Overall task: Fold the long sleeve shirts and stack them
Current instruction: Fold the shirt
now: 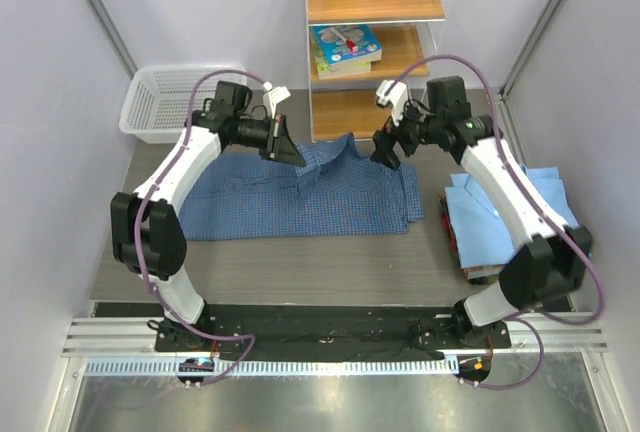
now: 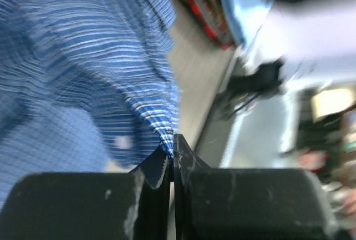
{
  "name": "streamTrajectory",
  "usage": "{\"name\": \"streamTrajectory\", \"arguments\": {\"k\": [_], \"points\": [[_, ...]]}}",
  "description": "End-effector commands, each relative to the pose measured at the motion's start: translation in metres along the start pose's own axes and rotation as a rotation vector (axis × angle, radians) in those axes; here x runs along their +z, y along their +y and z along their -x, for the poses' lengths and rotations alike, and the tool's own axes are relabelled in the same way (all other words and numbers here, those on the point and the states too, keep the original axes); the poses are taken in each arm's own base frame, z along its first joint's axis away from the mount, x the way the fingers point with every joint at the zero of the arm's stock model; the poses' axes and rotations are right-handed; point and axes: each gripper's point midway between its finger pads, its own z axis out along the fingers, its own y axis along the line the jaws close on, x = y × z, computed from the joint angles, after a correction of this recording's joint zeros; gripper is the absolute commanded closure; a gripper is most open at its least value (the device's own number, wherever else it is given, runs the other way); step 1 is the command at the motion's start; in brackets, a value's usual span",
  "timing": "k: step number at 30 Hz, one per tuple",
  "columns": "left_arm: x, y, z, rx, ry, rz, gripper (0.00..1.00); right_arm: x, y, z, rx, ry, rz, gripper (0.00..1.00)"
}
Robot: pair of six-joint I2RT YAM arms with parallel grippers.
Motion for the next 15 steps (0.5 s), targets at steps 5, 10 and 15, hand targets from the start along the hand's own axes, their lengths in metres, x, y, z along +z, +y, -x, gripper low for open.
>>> {"name": "streamTrajectory", "arguments": {"k": [5,10,15], "points": [[0.004,-0.045,0.051,-0.341,-0.158,-0.138,1.00,0.000,0.096,0.045,-0.642,-0.257,0.001,0.04],[0.007,-0.056,0.043,-0.374,-0.122,-0.175,1.00,0.013,0.109,0.065,-0.810,-0.354,-0.100,0.05],[0.006,-0.071,0.034,-0.371,-0.103,-0.194,0.98,0.024,0.104,0.080,-0.825,-0.380,-0.112,0.11]]}}
